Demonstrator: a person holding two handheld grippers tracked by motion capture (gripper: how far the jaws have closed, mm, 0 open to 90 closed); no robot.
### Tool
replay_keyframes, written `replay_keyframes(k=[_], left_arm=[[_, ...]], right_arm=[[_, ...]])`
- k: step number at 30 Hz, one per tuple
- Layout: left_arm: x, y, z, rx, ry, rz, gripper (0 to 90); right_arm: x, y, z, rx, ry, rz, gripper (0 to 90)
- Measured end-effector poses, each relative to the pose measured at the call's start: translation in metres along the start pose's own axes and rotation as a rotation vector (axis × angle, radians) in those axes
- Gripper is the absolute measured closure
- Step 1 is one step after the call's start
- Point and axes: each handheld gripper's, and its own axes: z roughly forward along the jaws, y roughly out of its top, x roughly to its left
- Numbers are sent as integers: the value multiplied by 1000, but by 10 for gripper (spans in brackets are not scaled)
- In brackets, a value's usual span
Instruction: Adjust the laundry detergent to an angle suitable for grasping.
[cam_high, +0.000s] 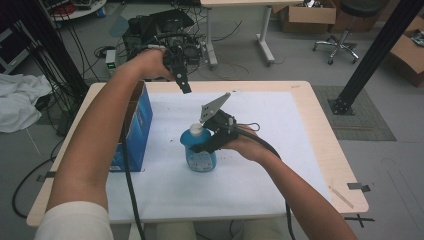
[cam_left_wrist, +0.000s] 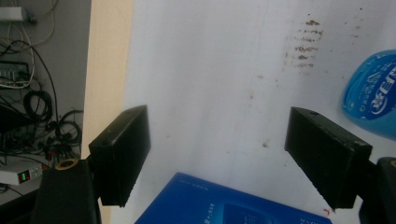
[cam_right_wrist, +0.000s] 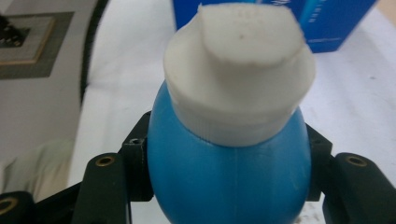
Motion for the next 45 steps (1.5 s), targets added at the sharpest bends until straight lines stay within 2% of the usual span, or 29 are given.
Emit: replay_keyframes(k=[3,13,19,27,36,45], left_arm=[[-2,1,1,-5,1,2,231],[-4,3,0,2,1,10,232],[-4,2,2,6,-3,7,232],[-3,0,3,8,-5,5,231],[-3,1,5,10,-6,4,231],[-4,2,5,11,-6,7,231]], right_arm=[[5,-3,-1,5,36,-21,396],[14,-8,-2,-30,98,-57,397],[15,-9,2,-45,135,-94,397],[15,-14,4,-77,159,-99,397],[12,-21,5,-70,166,-119,395],[12,-22,4,-64,163,-114,395]])
